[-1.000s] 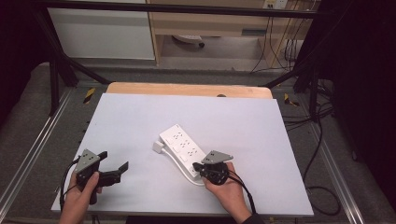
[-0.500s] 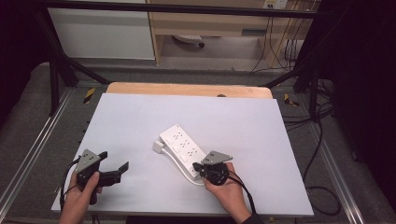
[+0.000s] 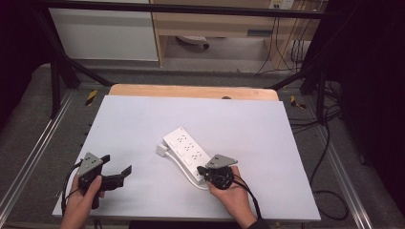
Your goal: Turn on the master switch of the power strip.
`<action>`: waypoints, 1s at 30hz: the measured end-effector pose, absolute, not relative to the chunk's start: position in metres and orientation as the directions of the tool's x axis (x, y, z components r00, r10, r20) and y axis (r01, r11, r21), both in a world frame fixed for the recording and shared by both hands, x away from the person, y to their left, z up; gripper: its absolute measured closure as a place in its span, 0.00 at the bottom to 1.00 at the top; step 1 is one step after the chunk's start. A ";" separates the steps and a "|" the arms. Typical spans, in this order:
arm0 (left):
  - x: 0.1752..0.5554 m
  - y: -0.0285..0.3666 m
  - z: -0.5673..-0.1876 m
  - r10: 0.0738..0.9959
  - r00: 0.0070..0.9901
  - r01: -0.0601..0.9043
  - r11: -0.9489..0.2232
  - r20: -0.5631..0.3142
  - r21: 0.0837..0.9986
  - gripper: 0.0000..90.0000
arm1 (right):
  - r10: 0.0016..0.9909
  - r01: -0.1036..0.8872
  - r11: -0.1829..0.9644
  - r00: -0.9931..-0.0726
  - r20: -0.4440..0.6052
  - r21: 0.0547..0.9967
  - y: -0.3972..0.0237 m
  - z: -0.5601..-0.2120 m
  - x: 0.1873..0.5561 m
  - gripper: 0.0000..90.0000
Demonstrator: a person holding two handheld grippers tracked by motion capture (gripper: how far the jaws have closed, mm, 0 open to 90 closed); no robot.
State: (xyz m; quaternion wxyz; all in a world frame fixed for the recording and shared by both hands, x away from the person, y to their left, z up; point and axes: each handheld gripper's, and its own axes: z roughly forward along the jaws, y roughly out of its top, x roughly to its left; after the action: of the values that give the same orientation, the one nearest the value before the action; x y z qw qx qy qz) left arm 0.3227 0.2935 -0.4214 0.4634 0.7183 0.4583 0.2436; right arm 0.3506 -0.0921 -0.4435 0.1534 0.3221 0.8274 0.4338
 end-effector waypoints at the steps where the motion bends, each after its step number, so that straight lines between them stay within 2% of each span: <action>1: 0.323 0.293 -0.421 0.884 0.462 0.433 -0.149 -0.076 0.889 0.07 | 0.666 0.400 0.416 -0.746 0.025 0.817 -0.092 -0.444 0.351 1.00; 30: 0.323 0.294 -0.421 0.881 0.466 0.431 -0.154 -0.074 0.889 0.07 | 0.667 0.400 0.405 -0.744 0.034 0.822 -0.093 -0.442 0.351 1.00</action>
State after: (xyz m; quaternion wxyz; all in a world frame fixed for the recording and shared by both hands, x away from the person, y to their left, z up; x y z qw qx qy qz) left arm 0.3228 0.2936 -0.4211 0.4641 0.7196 0.4558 0.2428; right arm 0.3512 -0.0929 -0.4423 0.1520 0.3237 0.8243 0.4389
